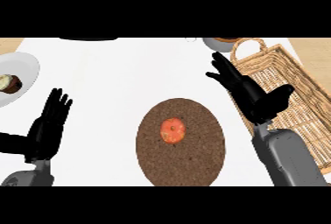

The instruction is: Pick the squash from the placemat and place it in the basket

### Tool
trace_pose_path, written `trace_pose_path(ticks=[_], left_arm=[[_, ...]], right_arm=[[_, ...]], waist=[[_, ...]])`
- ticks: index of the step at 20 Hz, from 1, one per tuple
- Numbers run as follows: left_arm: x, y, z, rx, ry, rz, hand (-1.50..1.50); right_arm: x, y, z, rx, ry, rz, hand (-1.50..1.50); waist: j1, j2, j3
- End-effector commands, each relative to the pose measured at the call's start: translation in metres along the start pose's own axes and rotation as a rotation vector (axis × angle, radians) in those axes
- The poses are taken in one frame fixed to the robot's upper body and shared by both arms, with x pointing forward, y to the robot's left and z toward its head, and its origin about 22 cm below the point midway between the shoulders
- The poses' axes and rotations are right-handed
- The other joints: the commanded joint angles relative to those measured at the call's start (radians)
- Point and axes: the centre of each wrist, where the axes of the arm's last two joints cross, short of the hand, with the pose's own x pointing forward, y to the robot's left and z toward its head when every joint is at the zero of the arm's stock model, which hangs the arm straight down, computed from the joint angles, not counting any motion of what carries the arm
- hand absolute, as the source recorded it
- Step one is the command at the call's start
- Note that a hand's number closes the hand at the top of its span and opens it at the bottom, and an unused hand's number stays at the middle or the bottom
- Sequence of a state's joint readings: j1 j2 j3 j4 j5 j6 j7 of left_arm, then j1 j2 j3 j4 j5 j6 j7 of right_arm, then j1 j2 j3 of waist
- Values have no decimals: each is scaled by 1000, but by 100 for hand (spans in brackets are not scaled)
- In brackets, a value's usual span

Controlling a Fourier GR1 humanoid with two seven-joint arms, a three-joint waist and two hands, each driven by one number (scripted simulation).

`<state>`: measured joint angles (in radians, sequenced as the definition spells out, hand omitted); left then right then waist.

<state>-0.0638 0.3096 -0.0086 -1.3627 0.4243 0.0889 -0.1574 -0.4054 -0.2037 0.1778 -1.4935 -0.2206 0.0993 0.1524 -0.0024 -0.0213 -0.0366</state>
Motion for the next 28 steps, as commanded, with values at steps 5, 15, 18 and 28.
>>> trace_pose_path(ticks=[5,15,18,28], left_arm=[[24,10,-13,-2,54,-321,0],[30,-10,-28,-86,184,-419,0],[17,-13,-25,-68,188,-425,0],[30,-14,-32,-32,193,-429,0]], right_arm=[[-51,4,36,-369,-281,-220,150],[-45,89,37,-643,-691,191,-150],[-73,93,54,-725,-444,362,-150],[-98,65,132,-318,109,718,-150]], waist=[[-37,27,49],[-1,16,38],[-37,13,29],[-35,7,23]])
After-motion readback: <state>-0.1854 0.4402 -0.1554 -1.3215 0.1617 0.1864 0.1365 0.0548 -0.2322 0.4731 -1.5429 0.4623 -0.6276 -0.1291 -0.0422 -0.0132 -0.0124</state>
